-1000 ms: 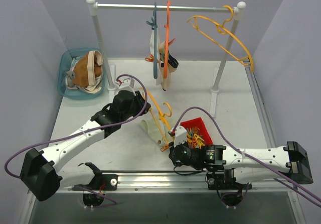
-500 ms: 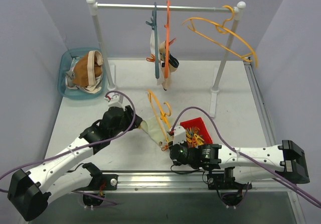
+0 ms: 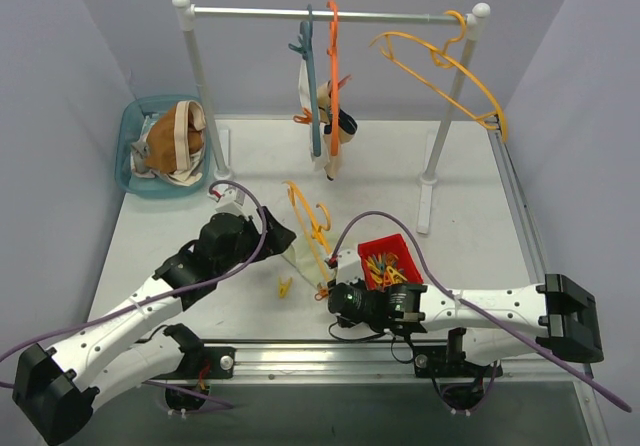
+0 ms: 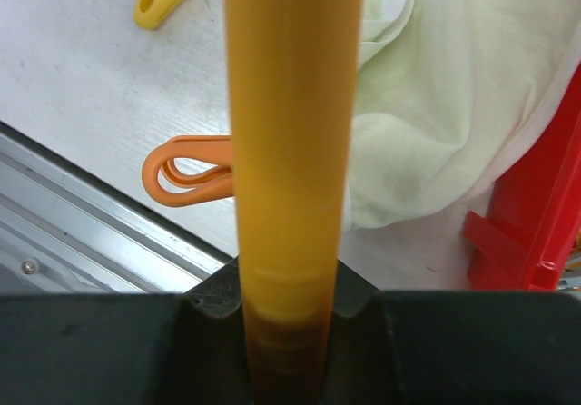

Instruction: Remove the underwear clipped to the hanger

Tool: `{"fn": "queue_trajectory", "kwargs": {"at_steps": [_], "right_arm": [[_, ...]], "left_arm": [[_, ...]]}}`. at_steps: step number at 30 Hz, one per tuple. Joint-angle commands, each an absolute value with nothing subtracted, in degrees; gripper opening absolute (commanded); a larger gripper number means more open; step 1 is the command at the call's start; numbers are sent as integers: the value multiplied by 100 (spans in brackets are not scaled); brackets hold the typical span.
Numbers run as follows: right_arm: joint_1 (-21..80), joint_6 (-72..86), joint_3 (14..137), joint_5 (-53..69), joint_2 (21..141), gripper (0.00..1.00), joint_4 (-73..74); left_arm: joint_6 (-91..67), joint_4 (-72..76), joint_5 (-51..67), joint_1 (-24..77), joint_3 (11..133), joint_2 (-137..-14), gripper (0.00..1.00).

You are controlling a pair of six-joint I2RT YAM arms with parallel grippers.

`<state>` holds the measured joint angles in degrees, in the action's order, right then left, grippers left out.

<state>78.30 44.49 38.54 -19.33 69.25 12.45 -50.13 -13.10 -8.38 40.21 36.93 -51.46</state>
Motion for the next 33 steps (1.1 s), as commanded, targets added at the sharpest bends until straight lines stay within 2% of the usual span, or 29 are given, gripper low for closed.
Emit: {"fn": "queue_trajectory", "kwargs": {"at_steps": [1,3,12,23,33], "right_arm": [[7770,4438,4096,-2004,6987,0,1003],[7752,4438,4096,-1916,7040,0,941],[7585,4386,4157,-1741,7260,0,800],[7392,4193,4034,-1600,7154,0,422],[7154,4061,3990,-1494,7085,0,369]], "left_arm": [[-5150,-1046,-308,4052,3656,-4887,93],[-5124,-1159,-98,4078,3744,-4869,98],[-5115,-1722,167,4438,4096,-4887,94],[-5475,-1477,264,4938,4017,-5036,94],[-5660,-1327,-140,5633,4122,-5475,94]]}}
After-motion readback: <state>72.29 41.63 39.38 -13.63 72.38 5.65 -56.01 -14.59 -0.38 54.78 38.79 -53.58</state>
